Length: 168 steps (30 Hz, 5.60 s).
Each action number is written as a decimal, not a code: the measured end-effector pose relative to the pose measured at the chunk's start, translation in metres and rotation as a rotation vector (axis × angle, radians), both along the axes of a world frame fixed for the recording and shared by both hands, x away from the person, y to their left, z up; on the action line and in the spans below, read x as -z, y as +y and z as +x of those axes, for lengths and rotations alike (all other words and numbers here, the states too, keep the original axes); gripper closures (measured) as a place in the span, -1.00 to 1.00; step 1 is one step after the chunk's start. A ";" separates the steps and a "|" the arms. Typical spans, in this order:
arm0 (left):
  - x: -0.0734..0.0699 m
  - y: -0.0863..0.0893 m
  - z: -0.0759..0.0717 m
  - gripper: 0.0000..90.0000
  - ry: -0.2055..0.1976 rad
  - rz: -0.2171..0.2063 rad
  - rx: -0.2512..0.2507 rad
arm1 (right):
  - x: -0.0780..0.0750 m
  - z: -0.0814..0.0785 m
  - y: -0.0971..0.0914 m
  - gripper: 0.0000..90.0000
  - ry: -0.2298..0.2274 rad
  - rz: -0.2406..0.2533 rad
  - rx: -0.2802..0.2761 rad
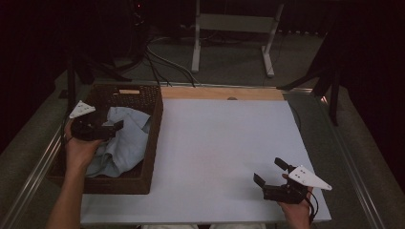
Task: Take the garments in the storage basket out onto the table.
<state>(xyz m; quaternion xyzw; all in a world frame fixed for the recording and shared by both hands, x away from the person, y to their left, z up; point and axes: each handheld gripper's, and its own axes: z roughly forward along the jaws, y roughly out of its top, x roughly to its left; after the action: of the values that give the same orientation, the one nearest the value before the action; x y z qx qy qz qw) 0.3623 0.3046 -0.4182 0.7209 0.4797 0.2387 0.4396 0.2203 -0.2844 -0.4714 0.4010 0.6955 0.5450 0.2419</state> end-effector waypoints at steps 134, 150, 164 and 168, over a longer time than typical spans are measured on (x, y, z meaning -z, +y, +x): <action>-0.012 -0.014 -0.001 0.87 0.210 0.084 0.174 | -0.001 0.000 -0.004 -0.97 -0.001 0.022 0.006; -0.022 -0.010 -0.008 0.87 0.161 0.045 0.175 | -0.001 0.000 -0.003 -0.97 0.004 0.024 0.004; -0.030 -0.010 -0.010 0.87 0.120 0.015 0.180 | -0.001 -0.001 -0.003 -0.97 0.000 0.024 0.006; -0.033 -0.010 -0.010 0.87 0.109 0.012 0.183 | -0.001 -0.001 -0.004 -0.97 0.001 0.027 0.007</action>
<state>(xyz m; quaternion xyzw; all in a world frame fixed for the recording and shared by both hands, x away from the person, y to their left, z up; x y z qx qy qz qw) 0.3521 0.2945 -0.3857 0.7764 0.4335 0.1606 0.4284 0.2195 -0.2881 -0.4701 0.4070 0.6866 0.5534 0.2381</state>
